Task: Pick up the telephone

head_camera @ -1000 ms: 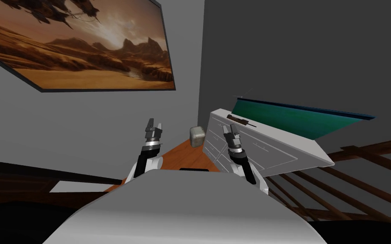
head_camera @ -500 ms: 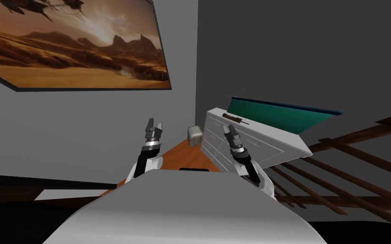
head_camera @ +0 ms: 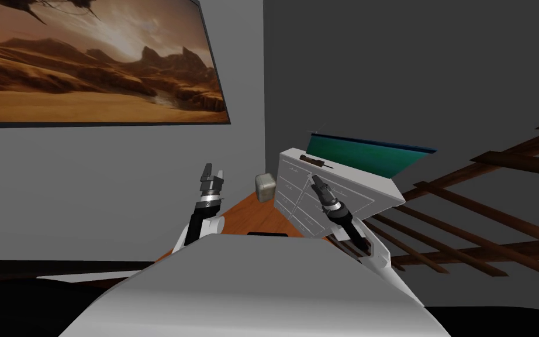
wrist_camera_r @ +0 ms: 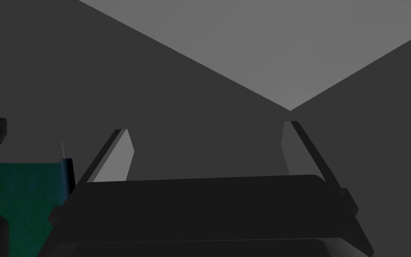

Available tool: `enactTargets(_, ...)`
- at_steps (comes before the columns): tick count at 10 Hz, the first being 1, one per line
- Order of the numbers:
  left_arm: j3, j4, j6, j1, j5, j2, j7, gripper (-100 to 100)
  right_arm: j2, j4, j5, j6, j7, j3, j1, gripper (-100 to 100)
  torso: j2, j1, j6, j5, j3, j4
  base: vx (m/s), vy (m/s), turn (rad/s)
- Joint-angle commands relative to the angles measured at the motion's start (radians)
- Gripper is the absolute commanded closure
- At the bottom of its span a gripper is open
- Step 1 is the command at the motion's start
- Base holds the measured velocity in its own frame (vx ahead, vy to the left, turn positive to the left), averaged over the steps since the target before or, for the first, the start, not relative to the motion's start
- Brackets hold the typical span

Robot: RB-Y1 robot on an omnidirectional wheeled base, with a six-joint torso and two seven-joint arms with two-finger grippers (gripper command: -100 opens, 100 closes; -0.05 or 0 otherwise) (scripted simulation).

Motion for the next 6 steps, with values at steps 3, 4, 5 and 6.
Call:
enactTargets(3, 0.000, 0.000, 0.000, 0.000, 0.000, 0.000, 0.000, 0, -0.011, 0.003, 0.004, -0.003, -0.001, -0.003, -0.002, -100, -0.001, 0.002, 0.000, 0.000, -0.001, 0.000, 0.003, 0.003, 0.009)
enactTargets(4, 0.000, 0.000, 0.000, 0.000, 0.000, 0.000, 0.000, 0, -0.011, 0.003, 0.004, -0.003, -0.001, -0.003, -0.002, -100, -0.001, 0.002, 0.000, 0.000, -0.001, 0.000, -0.009, -0.011, -0.032)
enactTargets(5, 0.000, 0.000, 0.000, 0.000, 0.000, 0.000, 0.000, 0, -0.011, 0.003, 0.004, -0.003, -0.001, -0.003, -0.002, -100, -0.001, 0.001, 0.000, 0.000, 0.000, 0.000, 0.000, 0.000, 0.000)
enactTargets(6, 0.000, 0.000, 0.000, 0.000, 0.000, 0.000, 0.000, 0, -0.011, 0.003, 0.004, -0.003, -0.001, -0.003, -0.002, -100, -0.001, 0.001, 0.000, 0.000, -0.001, 0.000, 0.006, 0.007, 0.020)
